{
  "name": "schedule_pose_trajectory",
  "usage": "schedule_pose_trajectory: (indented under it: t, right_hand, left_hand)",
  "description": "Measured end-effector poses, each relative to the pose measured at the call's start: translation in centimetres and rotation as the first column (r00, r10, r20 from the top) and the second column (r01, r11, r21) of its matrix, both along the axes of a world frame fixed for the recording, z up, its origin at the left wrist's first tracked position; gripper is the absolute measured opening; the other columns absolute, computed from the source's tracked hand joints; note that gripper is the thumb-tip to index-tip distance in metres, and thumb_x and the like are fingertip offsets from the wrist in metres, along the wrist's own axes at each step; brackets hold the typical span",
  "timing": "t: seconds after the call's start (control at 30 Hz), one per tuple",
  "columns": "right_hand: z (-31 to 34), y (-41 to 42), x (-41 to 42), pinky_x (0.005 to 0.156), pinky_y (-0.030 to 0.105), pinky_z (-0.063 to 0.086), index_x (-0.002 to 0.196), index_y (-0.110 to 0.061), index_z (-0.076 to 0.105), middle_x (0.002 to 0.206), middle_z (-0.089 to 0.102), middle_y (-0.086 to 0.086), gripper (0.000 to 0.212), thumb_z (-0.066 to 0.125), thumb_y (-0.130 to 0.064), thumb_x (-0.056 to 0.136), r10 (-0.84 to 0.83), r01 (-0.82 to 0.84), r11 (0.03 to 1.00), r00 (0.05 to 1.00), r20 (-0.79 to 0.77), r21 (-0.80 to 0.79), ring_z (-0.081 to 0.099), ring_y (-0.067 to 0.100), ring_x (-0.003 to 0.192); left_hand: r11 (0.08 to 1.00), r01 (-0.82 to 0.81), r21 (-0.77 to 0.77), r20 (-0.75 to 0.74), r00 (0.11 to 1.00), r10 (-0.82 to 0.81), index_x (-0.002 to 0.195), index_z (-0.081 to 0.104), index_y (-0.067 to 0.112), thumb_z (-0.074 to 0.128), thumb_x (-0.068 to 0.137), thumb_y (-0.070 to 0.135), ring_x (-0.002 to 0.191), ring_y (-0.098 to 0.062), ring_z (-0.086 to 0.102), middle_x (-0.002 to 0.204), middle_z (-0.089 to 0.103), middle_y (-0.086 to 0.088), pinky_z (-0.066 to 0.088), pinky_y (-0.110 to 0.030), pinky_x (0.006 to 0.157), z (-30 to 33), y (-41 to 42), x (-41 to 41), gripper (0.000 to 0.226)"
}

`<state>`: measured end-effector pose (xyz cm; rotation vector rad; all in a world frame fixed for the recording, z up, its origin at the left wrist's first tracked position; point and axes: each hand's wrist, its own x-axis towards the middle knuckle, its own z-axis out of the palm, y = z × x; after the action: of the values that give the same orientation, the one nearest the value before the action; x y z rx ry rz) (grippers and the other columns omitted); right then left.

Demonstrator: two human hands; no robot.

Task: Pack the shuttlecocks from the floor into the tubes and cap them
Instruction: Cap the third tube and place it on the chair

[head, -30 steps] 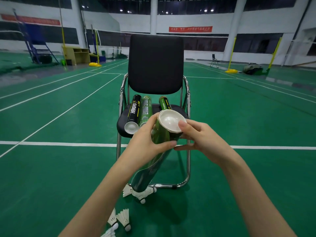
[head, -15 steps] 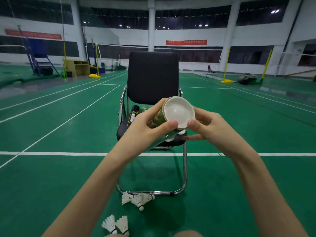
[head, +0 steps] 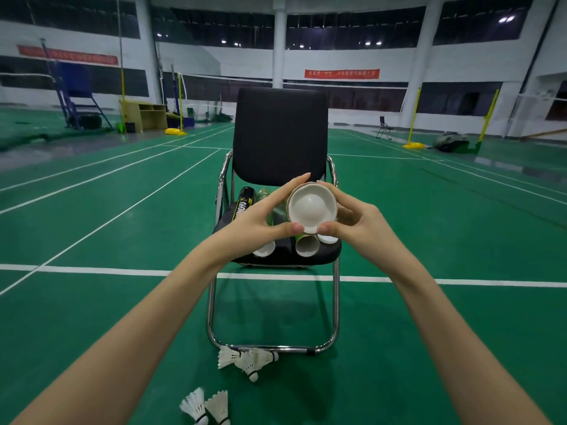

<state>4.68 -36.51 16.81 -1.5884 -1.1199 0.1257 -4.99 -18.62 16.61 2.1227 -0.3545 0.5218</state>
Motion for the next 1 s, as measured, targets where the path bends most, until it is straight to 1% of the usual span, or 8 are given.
schedule_pose_trajectory:
  t: [0.17, 0.33, 0.5, 0.6, 0.7, 0.83, 0.93, 1.0]
  right_hand:
    - [-3.6, 2.3, 3.5, 0.104, 0.037, 0.043, 0.129, -0.038, 0.05, 0.125, 0.06, -0.014, 0.068, 0.075, -0.011, 0.073, -0.04, 0.041, 0.999, 0.999, 0.022, -0.035, 0.056, 0.01, 0.117]
    - [-6.1, 4.6, 6.6, 0.101, 0.025, 0.043, 0.13, -0.032, 0.05, 0.126, 0.059, -0.012, 0.07, 0.074, -0.002, 0.072, -0.015, 0.014, 1.0, 0.999, -0.038, -0.028, 0.054, 0.003, 0.118]
    - [-8.7, 6.3, 9.0, 0.095, 0.017, 0.043, 0.131, -0.031, 0.05, 0.124, 0.057, -0.02, 0.07, 0.075, -0.004, 0.071, -0.013, 0.012, 0.998, 1.0, -0.013, -0.068, 0.053, -0.006, 0.113]
    - [-10.1, 7.3, 10.5, 0.105, 0.03, 0.04, 0.131, -0.037, 0.049, 0.12, 0.056, -0.028, 0.07, 0.077, -0.011, 0.072, -0.035, 0.04, 0.993, 0.998, 0.053, -0.108, 0.05, -0.008, 0.115]
    - [-11.4, 8.4, 12.6, 0.114, 0.052, 0.021, 0.133, -0.048, 0.038, 0.138, 0.048, -0.015, 0.073, 0.076, -0.027, 0.074, -0.075, 0.113, 0.974, 0.979, 0.19, -0.199, 0.031, 0.011, 0.137]
    - [-12.7, 9.1, 16.2, 0.115, 0.055, 0.0, 0.142, -0.047, 0.014, 0.156, 0.014, -0.004, 0.096, 0.074, -0.046, 0.068, -0.103, 0.29, 0.87, 0.898, 0.427, -0.398, -0.003, 0.019, 0.145]
    - [-14.2, 8.6, 18.4, 0.115, 0.053, 0.006, 0.145, -0.043, 0.009, 0.158, 0.001, -0.002, 0.105, 0.078, -0.04, 0.067, -0.172, 0.355, 0.813, 0.904, 0.392, -0.461, -0.004, 0.021, 0.145]
    - [-15.3, 8.2, 19.2, 0.116, 0.043, 0.017, 0.146, -0.037, 0.016, 0.157, 0.012, 0.001, 0.095, 0.077, -0.03, 0.072, -0.211, 0.322, 0.836, 0.936, 0.282, -0.444, 0.011, 0.018, 0.144]
  left_hand:
    - [0.997, -0.022, 0.072, -0.032, 0.999, 0.025, 0.14, 0.028, 0.037, 0.065, 0.083, 0.028, 0.137, -0.003, 0.02, 0.146, 0.03, 0.017, 0.021, -0.032, 0.113, -3.0, 2.3, 3.0, 0.068]
    - [0.997, -0.029, 0.066, -0.021, 0.999, 0.03, 0.136, 0.029, 0.031, 0.066, 0.083, 0.017, 0.138, -0.004, 0.017, 0.135, 0.028, 0.031, 0.019, -0.014, 0.108, -5.3, 4.1, 6.0, 0.066]
    - [0.993, -0.066, 0.098, -0.033, 0.997, 0.07, 0.127, 0.028, 0.054, 0.068, 0.078, 0.036, 0.137, -0.008, 0.023, 0.133, 0.032, 0.034, 0.021, -0.033, 0.112, -8.6, 6.3, 8.7, 0.066]
    - [0.96, -0.132, 0.248, -0.015, 0.99, 0.14, 0.133, 0.028, 0.041, 0.069, 0.076, 0.038, 0.129, -0.005, 0.029, 0.13, 0.034, 0.03, 0.021, -0.047, 0.11, -9.7, 7.1, 10.5, 0.07]
    - [0.9, -0.203, 0.386, -0.004, 0.975, 0.222, 0.138, 0.02, 0.038, 0.068, 0.081, 0.028, 0.132, 0.002, 0.014, 0.138, 0.028, 0.023, 0.011, -0.043, 0.114, -10.8, 8.1, 12.1, 0.075]
    - [0.858, -0.233, 0.457, 0.036, 0.969, 0.244, 0.139, 0.019, 0.038, 0.065, 0.083, 0.029, 0.141, -0.008, 0.005, 0.149, 0.027, 0.007, 0.002, -0.039, 0.114, -12.3, 8.9, 14.1, 0.073]
    - [0.794, -0.284, 0.537, 0.082, 0.955, 0.286, 0.142, 0.019, 0.032, 0.065, 0.082, 0.034, 0.141, -0.009, 0.006, 0.151, 0.024, -0.001, -0.001, -0.033, 0.112, -12.9, 9.2, 15.6, 0.076]
    - [0.734, -0.305, 0.607, 0.096, 0.945, 0.314, 0.141, 0.018, 0.034, 0.066, 0.08, 0.038, 0.14, -0.011, 0.012, 0.152, 0.022, -0.005, -0.002, -0.033, 0.112, -13.5, 9.9, 16.5, 0.078]
